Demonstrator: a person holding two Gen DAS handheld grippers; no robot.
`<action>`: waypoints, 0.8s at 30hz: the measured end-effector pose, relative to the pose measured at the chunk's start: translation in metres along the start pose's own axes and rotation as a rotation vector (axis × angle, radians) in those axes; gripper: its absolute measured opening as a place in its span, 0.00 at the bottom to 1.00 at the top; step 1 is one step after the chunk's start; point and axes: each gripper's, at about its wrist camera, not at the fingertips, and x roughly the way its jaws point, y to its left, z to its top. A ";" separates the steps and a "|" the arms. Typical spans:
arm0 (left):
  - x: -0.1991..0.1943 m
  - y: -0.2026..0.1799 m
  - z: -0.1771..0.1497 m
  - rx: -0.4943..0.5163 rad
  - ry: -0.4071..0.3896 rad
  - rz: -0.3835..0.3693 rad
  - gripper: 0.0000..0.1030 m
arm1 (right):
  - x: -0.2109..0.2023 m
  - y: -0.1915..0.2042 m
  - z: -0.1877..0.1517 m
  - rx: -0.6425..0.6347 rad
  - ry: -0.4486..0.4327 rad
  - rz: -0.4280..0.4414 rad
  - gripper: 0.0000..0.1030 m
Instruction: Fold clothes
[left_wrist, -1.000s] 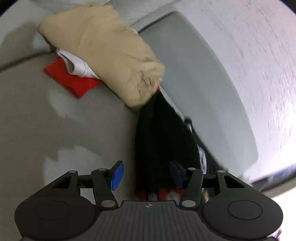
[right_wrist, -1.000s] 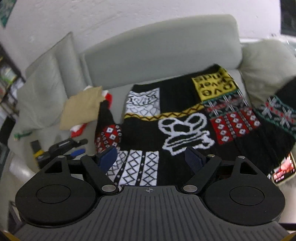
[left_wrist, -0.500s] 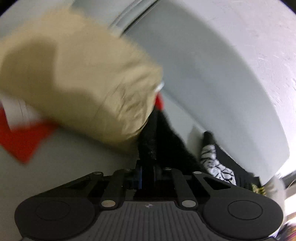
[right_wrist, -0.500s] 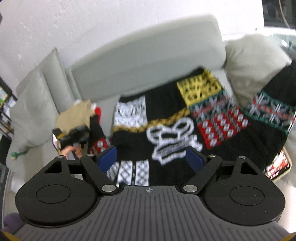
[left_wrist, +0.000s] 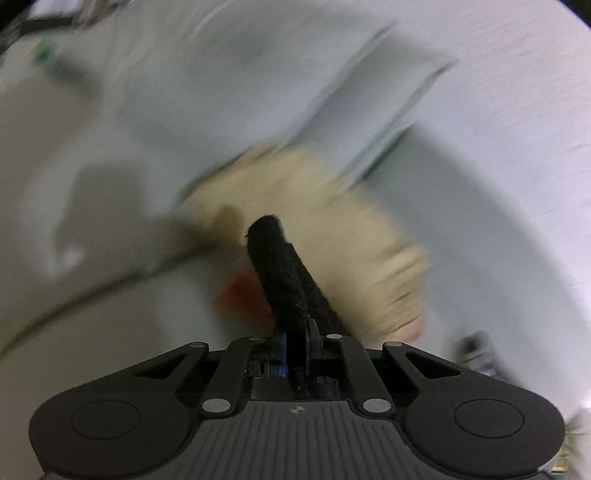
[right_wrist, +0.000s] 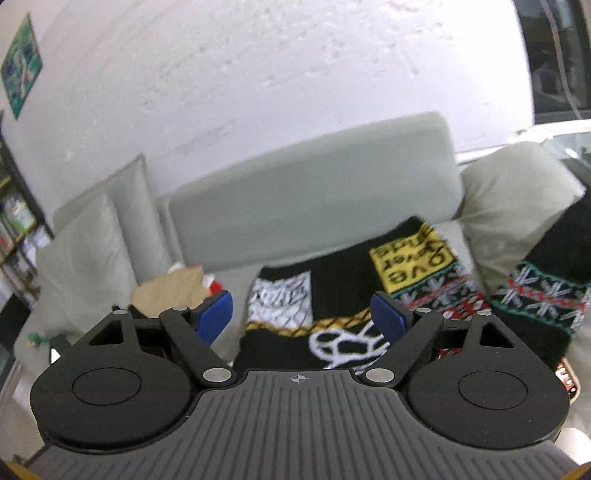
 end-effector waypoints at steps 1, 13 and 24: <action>0.001 0.011 -0.005 -0.044 0.024 0.011 0.15 | 0.006 0.002 -0.002 0.004 0.028 0.018 0.84; -0.122 -0.051 -0.034 0.129 0.150 -0.382 0.30 | -0.069 -0.039 0.001 0.116 -0.046 0.069 0.87; -0.128 -0.150 -0.178 0.540 0.333 -0.001 0.11 | -0.126 -0.140 -0.015 0.280 0.035 -0.086 0.90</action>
